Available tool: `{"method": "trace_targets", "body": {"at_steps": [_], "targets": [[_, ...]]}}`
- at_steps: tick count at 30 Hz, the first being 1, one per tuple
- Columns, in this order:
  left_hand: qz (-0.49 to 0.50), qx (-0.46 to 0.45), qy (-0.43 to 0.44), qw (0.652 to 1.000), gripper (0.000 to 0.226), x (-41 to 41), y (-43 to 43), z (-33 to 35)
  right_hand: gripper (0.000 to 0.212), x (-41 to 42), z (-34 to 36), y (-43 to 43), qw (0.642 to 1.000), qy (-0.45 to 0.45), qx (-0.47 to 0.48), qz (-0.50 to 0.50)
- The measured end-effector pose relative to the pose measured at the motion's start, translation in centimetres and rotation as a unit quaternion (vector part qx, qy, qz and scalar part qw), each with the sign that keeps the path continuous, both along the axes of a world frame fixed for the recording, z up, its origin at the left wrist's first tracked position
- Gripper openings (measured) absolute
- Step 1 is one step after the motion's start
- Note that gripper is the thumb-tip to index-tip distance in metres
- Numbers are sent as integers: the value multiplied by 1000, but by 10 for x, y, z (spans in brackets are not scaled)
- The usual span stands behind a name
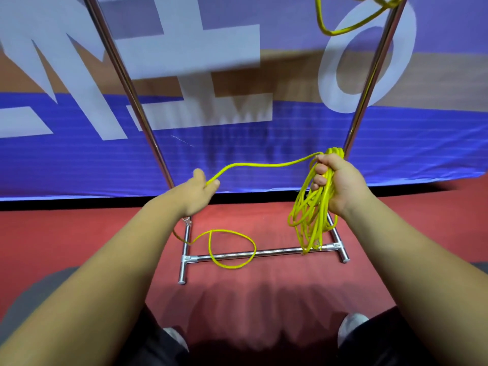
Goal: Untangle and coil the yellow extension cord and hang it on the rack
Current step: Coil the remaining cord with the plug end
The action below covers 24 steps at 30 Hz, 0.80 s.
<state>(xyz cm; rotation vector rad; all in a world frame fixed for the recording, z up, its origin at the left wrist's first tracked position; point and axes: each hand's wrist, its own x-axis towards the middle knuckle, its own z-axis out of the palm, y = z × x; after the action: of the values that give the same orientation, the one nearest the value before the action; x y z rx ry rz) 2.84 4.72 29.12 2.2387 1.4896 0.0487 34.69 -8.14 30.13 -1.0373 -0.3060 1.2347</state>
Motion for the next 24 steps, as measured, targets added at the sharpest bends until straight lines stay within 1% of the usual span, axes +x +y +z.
{"method": "trace_targets", "body": {"at_steps": [3, 5, 8, 10, 12, 13, 15, 16, 18, 20, 22, 23, 24], "targets": [[-155, 52, 72, 984, 7, 9, -16, 19, 10, -3, -3, 4, 1000, -6, -6, 20], [-253, 74, 71, 962, 12, 14, -26, 28, 11, -8, -3, 5, 998, -20, -9, 51], [-327, 16, 24, 945, 17, 22, -43, 40, 17, -20, -2, 4, 989, -74, -37, 124], [-351, -25, 1, 936, 14, 31, -55, 46, 13, -33, -4, 1, 975, -120, -68, 171], [-347, -48, -35, 936, 8, 43, -66, 48, 8, -47, -9, -4, 957, -153, -103, 222], [-330, -47, -62, 941, 9, 47, -68, 48, 12, -54, -11, -7, 947, -156, -113, 255], [-270, -17, -130, 954, 19, 53, -67, 45, 22, -64, -13, -12, 929, -137, -122, 321], [-235, 10, -157, 959, 25, 54, -65, 42, 23, -68, -12, -15, 922, -127, -130, 343], [-186, 65, -165, 966, 38, 51, -57, 36, 20, -72, -8, -18, 914, -123, -146, 359], [-167, 75, -125, 975, 44, 42, -47, 30, 21, -74, -4, -19, 919, -119, -138, 351], [-159, 16, -74, 984, 36, 25, -34, 23, 23, -72, -2, -18, 928, -108, -134, 330], [-159, -35, -63, 985, 30, 16, -27, 19, 24, -71, -1, -18, 931, -103, -137, 323], [-156, -95, -73, 980, 25, 8, -23, 15, 23, -69, 0, -18, 931, -102, -139, 320]]}}
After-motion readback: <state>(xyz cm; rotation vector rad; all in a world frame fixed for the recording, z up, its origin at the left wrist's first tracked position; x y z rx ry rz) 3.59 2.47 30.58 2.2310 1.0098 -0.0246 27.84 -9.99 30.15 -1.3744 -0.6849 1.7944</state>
